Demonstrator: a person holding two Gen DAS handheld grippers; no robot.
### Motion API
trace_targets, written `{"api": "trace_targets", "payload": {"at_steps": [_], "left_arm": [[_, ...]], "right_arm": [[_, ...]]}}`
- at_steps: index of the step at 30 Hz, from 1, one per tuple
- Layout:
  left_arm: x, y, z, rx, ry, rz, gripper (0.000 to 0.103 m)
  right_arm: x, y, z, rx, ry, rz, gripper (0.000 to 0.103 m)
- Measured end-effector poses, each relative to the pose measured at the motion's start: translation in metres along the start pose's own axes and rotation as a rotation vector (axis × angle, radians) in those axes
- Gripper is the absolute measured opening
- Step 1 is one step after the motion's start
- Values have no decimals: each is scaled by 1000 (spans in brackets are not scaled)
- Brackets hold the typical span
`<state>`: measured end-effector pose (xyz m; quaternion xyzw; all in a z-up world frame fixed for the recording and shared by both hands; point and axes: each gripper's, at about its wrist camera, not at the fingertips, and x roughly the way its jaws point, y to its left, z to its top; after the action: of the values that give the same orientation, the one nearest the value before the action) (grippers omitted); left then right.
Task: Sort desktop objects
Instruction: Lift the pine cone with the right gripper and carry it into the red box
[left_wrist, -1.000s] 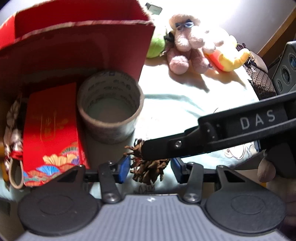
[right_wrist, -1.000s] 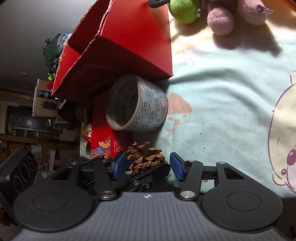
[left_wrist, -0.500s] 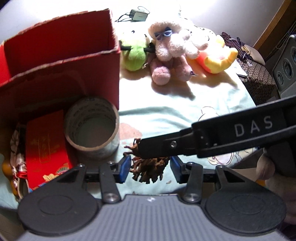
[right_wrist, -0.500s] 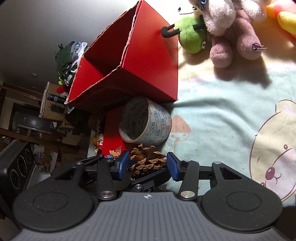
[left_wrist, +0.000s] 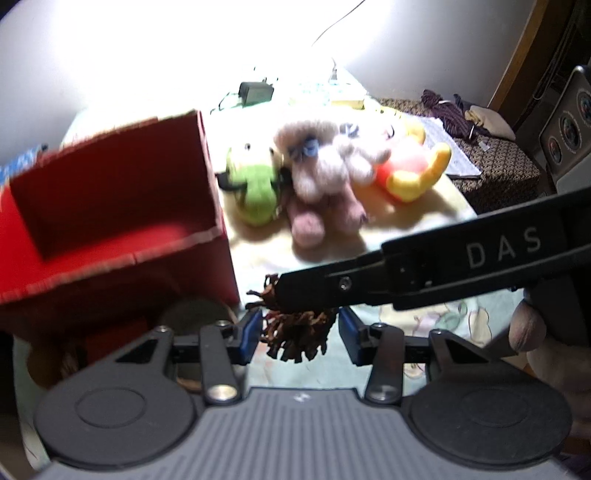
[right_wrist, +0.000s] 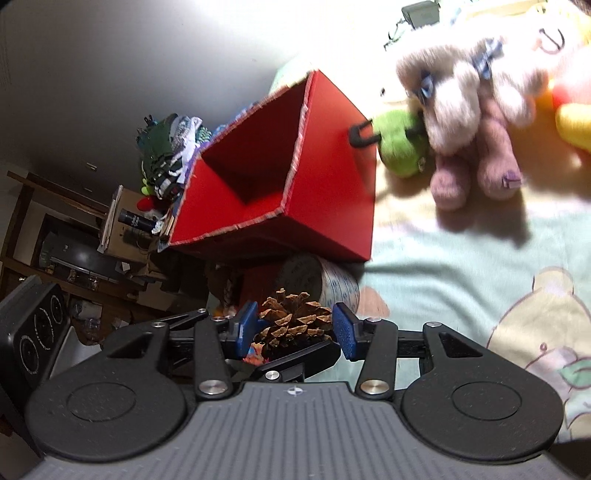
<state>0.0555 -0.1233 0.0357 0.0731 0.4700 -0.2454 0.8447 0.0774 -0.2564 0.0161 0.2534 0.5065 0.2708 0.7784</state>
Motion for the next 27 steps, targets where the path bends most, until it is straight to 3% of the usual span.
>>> {"api": "trace_targets", "payload": {"at_steps": [13, 27], "left_arm": [[-22, 74, 51, 124, -85, -38, 47], [14, 197, 70, 129, -43, -57, 47]], "right_arm": [[20, 56, 45, -31, -174, -48, 48], [118, 96, 99, 21, -182, -100, 48]]}}
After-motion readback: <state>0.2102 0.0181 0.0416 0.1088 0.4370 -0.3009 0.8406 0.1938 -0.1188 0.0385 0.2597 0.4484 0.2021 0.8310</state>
